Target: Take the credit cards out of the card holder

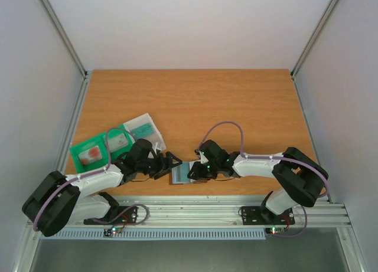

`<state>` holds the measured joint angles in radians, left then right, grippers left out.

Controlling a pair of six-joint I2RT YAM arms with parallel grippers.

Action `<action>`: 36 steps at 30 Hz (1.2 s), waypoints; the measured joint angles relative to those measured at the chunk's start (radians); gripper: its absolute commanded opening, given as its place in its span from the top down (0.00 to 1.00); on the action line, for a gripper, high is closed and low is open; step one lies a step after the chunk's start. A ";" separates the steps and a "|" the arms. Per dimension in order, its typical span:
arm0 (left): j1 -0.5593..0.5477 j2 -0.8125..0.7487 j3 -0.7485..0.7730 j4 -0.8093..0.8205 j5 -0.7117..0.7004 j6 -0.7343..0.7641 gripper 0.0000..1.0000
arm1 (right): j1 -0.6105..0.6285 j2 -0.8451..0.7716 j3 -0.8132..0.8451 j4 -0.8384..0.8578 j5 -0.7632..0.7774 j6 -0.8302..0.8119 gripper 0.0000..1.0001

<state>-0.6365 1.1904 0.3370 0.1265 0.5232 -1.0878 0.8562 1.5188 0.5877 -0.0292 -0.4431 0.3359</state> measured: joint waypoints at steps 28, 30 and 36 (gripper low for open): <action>0.000 0.076 -0.016 0.204 0.058 -0.050 0.12 | 0.019 0.066 -0.046 0.187 0.044 0.027 0.96; 0.000 0.103 -0.017 0.221 0.058 -0.049 0.13 | 0.019 0.068 -0.051 0.202 0.043 0.027 0.97; 0.000 0.126 -0.026 0.241 0.056 -0.048 0.13 | 0.019 0.076 -0.056 0.230 0.042 0.031 0.99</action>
<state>-0.6365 1.3163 0.3107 0.3676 0.5797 -1.1362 0.8757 1.5951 0.5316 0.2012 -0.4007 0.3664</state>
